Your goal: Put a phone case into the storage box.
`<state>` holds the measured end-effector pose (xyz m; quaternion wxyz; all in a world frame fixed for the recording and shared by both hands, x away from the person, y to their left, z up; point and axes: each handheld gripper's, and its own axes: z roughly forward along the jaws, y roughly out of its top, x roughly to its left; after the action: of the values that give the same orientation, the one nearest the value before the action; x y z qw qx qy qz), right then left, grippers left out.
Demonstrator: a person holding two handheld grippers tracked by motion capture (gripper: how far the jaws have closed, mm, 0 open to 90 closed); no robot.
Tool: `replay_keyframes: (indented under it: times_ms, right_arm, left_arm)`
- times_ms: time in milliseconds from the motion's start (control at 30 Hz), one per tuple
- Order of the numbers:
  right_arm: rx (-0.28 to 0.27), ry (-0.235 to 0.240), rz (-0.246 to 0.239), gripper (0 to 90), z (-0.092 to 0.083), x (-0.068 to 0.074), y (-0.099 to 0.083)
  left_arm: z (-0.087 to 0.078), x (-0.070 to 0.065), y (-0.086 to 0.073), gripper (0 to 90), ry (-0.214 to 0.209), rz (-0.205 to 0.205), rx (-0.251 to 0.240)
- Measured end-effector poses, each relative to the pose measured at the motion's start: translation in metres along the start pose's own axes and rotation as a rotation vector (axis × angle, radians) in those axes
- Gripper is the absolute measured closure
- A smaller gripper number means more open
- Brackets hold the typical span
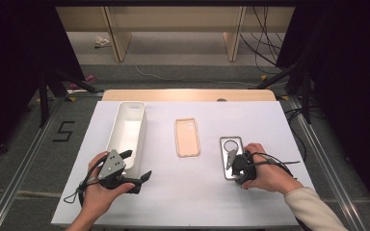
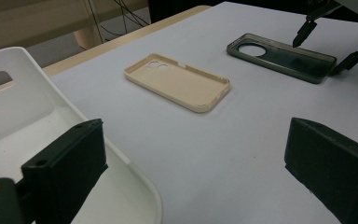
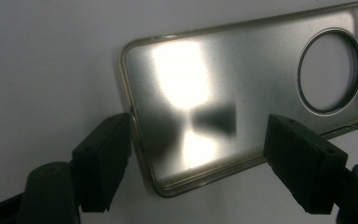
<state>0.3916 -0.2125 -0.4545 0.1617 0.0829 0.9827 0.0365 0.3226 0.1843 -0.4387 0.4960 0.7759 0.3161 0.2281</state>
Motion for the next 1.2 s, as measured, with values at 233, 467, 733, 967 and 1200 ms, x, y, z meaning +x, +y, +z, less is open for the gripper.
replay_keyframes:
  times_ms: [233,467,733,967,1200]
  right_arm:
    - [0.017,0.021,-0.017,31.1,-0.0006,-0.0004,0.0030]
    - [0.026,0.069,-0.047,46.3,-0.0022,0.0009,0.0053]
    - [0.013,0.102,-0.063,56.3,-0.0026,0.0007,0.0045]
    - [0.029,0.108,-0.070,59.3,-0.0029,0.0000,0.0017]
    - [0.035,0.138,-0.074,69.7,-0.0031,0.0013,0.0018]
  left_arm:
    - [0.0003,-0.0003,-0.0001,4.4,-0.002,-0.002,0.001]
    - [0.0004,-0.0007,-0.0002,4.3,-0.005,-0.003,0.001]
    - [0.0002,-0.0006,0.0000,4.4,-0.004,0.001,-0.001]
    - [0.0001,-0.0007,0.0000,4.4,-0.003,0.000,-0.002]
    - [0.0002,-0.0008,-0.0001,4.3,-0.005,-0.003,-0.002]
